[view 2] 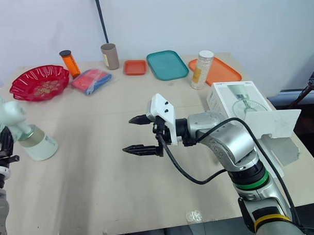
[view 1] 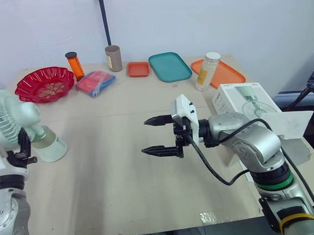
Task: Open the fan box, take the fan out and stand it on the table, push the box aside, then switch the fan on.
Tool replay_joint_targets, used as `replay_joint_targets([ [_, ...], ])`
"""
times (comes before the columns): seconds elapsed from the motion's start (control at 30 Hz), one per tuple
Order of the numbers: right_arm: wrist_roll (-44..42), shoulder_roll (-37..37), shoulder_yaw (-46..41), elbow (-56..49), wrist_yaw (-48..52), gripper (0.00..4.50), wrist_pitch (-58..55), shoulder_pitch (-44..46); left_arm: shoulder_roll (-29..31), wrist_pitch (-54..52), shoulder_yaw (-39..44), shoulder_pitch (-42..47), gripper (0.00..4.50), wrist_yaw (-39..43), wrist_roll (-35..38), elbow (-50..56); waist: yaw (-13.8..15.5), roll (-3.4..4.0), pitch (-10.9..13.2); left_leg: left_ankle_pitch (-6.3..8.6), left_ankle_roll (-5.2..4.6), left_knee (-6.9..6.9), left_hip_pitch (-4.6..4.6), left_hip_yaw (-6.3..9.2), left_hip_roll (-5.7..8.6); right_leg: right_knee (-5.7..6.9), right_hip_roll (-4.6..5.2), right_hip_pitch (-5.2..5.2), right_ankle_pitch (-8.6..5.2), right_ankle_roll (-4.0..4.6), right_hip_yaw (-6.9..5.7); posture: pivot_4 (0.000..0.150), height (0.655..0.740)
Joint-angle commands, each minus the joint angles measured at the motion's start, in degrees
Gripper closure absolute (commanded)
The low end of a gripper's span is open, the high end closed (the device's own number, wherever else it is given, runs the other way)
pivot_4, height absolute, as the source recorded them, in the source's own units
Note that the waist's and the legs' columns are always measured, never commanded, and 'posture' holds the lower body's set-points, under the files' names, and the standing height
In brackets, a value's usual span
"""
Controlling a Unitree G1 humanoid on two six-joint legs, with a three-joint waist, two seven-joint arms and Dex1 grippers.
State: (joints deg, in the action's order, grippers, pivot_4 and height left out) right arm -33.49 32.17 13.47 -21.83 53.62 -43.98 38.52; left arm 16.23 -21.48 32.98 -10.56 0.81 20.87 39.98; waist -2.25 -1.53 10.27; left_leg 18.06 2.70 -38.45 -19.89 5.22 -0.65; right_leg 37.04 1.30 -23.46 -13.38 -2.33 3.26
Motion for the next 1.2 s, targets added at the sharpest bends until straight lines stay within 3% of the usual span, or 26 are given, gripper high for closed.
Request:
replay_joint_targets([
  [0.03, -0.8, -0.5, -1.5, -2.4, -0.6, 0.00, 0.2, 0.5, 2.7, -0.1, -1.9, 2.8, 2.53, 1.2, 0.6, 5.6, 0.0, 0.00, 0.0, -0.01, 0.02, 0.00, -0.02, 0.02, 0.00, 0.00, 0.00, 0.00, 0.00, 0.00, -0.01, 0.150, 0.7400],
  [0.43, -1.2, -2.4, -2.6, -3.5, -6.0, 0.00, -2.7, 0.6, 3.6, -9.4, -7.1, 11.8, 2.53, -1.1, 4.7, 10.4, 0.1, -0.01, 0.0, -0.18, 0.34, -0.01, -0.63, 0.12, 0.01, 0.09, 0.02, -0.56, 0.11, 0.00, -0.05, 0.150, 0.7400],
  [0.83, 1.3, -7.8, -2.0, -2.0, -15.6, 0.00, -5.0, 2.0, 2.4, -15.9, -14.0, 12.8, 2.53, -2.0, 9.4, 15.9, 0.0, -0.01, 0.0, -0.21, 0.40, -0.01, -0.67, 0.09, 0.01, 0.14, 0.01, -0.66, 0.14, 0.02, -0.03, 0.150, 0.7400],
  [1.2, 4.5, -14.1, 0.0, 2.2, -20.4, 0.00, -5.0, 4.8, -0.8, -16.2, -21.8, 11.8, 2.53, -4.5, 7.3, 18.2, -0.2, 0.00, 0.0, -0.32, 0.58, 0.01, -0.72, 0.10, 0.01, 0.18, -0.01, -0.72, 0.20, 0.06, -0.03, 0.150, 0.7400],
])
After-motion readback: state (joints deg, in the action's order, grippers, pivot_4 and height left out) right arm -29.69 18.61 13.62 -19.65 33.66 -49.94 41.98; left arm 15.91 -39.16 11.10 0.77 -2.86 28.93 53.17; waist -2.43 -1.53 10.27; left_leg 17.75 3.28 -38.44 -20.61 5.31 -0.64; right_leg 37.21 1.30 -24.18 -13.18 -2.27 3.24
